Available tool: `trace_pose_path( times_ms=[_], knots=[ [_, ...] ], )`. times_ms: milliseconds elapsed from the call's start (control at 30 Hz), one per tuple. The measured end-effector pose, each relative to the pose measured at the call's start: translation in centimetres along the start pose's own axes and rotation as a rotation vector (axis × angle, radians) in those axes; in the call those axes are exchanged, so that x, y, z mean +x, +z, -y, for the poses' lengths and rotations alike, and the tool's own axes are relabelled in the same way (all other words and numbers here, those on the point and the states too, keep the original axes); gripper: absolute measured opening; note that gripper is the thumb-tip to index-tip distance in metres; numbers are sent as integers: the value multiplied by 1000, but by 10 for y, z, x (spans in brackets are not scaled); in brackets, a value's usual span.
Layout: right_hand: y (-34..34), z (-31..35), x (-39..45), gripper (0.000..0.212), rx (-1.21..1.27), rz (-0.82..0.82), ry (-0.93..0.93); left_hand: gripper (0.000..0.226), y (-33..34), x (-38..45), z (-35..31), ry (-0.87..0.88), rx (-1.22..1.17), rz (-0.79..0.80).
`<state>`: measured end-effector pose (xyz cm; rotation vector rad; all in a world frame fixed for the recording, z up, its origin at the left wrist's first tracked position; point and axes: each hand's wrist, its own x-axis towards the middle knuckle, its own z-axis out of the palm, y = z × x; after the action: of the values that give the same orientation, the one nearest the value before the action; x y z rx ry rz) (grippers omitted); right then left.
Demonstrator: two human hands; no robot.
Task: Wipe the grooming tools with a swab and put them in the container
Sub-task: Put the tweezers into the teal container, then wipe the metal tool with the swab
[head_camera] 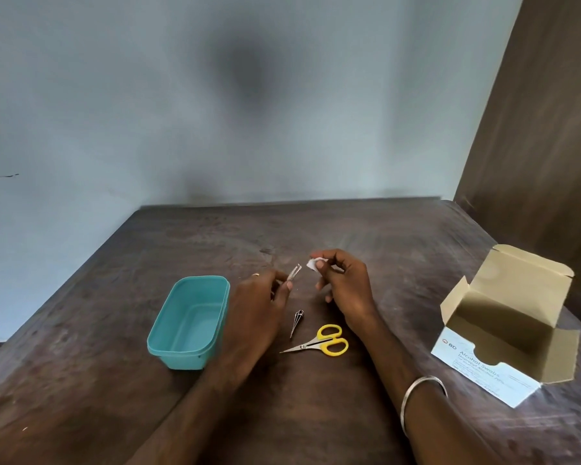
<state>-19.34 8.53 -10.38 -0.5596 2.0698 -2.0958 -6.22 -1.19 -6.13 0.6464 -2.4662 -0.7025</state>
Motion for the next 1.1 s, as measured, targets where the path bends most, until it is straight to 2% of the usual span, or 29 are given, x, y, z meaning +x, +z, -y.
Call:
trace_pose_path(
  times_ms=[167, 300, 400, 700, 1100],
  knots=[
    [-2, 6, -1, 21, 141, -13, 6, 19, 30, 14, 7, 24, -185, -107],
    [-3, 7, -1, 12, 166, -39, 38, 21, 45, 24, 13, 43, -220, -169],
    [-3, 4, 1, 14, 194, -49, 38, 22, 52, 28, 20, 67, -246, -171],
    [-5, 0, 7, 38, 169, -99, -117, 22, 56, 30, 27, 87, -278, -148],
    [-6, 8, 2, 57, 108, -43, -150, 24, 57, 30, 29, 99, -301, -138]
  ],
)
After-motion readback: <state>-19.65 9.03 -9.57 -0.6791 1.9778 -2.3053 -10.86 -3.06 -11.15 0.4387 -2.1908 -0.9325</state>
